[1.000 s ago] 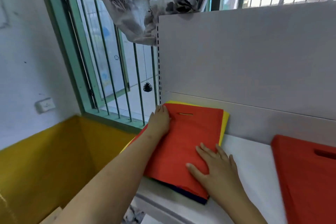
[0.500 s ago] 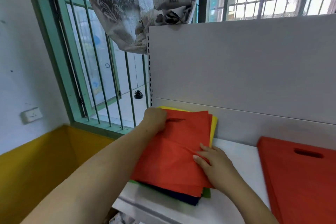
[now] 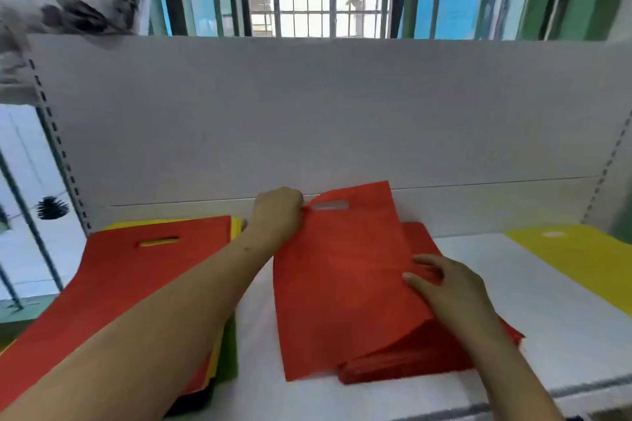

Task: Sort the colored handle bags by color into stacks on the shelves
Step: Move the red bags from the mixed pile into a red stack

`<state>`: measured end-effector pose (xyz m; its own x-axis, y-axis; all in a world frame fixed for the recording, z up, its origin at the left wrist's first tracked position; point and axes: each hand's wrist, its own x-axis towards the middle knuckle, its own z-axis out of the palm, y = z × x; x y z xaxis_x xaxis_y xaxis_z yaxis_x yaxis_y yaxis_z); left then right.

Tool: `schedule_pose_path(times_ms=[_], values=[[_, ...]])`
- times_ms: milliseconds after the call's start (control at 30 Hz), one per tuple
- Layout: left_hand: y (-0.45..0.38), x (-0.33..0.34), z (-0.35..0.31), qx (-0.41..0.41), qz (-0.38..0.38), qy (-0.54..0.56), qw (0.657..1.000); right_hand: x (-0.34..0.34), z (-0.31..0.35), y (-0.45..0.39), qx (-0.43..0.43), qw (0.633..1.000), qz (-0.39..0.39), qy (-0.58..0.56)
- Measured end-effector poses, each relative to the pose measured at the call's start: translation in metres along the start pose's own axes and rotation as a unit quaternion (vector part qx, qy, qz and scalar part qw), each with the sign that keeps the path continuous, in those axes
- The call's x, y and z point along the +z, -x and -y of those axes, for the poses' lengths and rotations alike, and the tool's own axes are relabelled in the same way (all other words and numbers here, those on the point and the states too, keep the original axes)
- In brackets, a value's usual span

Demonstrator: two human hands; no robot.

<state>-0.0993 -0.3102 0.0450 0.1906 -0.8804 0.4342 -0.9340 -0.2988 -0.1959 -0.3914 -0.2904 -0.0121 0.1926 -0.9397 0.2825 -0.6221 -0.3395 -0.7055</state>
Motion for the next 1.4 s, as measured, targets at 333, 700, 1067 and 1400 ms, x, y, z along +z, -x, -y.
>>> schedule_pose_path(times_ms=[333,700,1067,1400], values=[[0.024,0.103,-0.110,-0.028,0.049,0.150,0.987,-0.005,-0.106,0.007,0.110,0.984,-0.106,0.095],[0.007,0.075,-0.085,-0.013,0.067,0.170,0.983,-0.016,-0.087,-0.003,0.134,0.939,-0.293,0.121],[0.055,0.001,0.101,-0.123,-0.063,0.144,0.980,0.119,0.107,0.029,-0.164,0.964,0.159,-0.137],[0.171,0.059,0.250,-0.297,0.133,0.161,0.932,0.194,0.160,0.080,-0.301,0.911,0.265,0.097]])
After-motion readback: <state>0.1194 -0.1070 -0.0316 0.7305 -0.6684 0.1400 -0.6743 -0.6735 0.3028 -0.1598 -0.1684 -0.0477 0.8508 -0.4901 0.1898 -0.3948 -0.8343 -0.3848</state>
